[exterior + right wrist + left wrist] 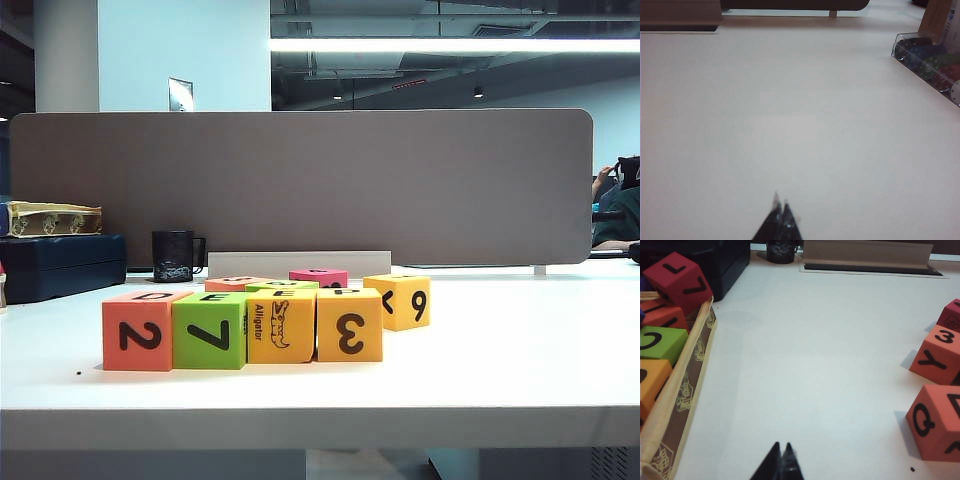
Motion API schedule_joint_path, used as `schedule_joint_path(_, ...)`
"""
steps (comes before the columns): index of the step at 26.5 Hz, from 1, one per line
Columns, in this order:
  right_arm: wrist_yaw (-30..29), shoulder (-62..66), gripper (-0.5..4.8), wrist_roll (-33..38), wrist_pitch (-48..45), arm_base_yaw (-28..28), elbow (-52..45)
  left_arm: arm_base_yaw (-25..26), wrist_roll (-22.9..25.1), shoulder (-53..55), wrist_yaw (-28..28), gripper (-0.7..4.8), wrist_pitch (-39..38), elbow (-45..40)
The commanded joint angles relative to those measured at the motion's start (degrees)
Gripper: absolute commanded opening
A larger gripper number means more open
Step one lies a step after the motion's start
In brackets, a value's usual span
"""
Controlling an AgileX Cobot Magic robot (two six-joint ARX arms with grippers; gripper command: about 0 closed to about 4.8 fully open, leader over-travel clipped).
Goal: Select the appropriate blocks from the scattered letter blocks on the table and arrange them in a row to spell out "DEEP".
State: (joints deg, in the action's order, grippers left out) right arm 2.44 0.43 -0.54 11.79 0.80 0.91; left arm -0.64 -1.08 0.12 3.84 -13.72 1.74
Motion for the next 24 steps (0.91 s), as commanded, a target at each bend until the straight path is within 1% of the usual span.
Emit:
schedule_joint_path(1,0.24,-0.50,-0.05,-0.11,-0.09,0.00,-0.04,-0.11,0.20,0.02,0.44,-0.05,0.33,-0.07)
schedule_joint_path(3,0.26,-0.50,-0.05,-0.11,-0.09,0.00,-0.04,-0.11,0.17,0.02,0.42,-0.05,0.33,-0.07)
schedule_joint_path(5,0.26,-0.50,-0.05,-0.11,-0.09,0.00,-0.04,-0.11,-1.57,0.02,0.55,-0.05,0.68,-0.07)
schedule_joint_path(6,0.26,-0.50,-0.05,-0.11,-0.09,0.00,-0.04,-0.11,-3.15,0.02,1.31,-0.05,1.79,-0.04)
schedule_joint_path(8,0.26,-0.50,-0.05,-0.11,-0.09,0.00,-0.04,-0.11,-4.85,0.02,3.91,-0.05,3.69,-0.04)
schedule_joint_path(11,0.24,-0.50,-0.05,-0.11,-0.09,0.00,-0.04,-0.15,-5.14,0.02,6.16,-0.05,4.07,-0.07)
schedule_joint_path(13,0.24,-0.50,-0.05,-0.11,-0.09,0.00,-0.04,-0.15,-4.85,0.02,6.16,-0.05,3.28,-0.31)
schedule_joint_path(15,0.24,-0.50,-0.05,-0.11,-0.09,0.00,-0.04,-0.17,-4.72,0.02,3.69,-0.05,3.54,-1.07)
schedule_joint_path(16,0.24,-0.50,-0.05,-0.11,-0.09,0.00,-0.04,-0.39,-4.72,0.02,1.70,-0.05,3.50,-1.14)
schedule_joint_path(17,0.24,-0.50,-0.05,-0.09,-0.09,0.00,-0.04,-1.42,-4.72,0.02,-2.12,-0.05,3.04,-1.18)
schedule_joint_path(19,0.26,-0.50,-0.05,-0.11,-0.09,0.00,-0.04,-2.62,-4.68,0.02,-5.03,-0.05,2.82,-1.18)
schedule_joint_path(21,0.24,-0.50,-0.05,-0.09,-0.09,0.00,-0.04,-3.30,-3.39,0.02,-5.11,-0.05,2.80,-1.18)
schedule_joint_path(24,0.24,-0.50,-0.05,-0.09,-0.09,0.00,-0.04,-3.30,-3.41,0.02,-5.14,-0.05,2.75,-1.18)
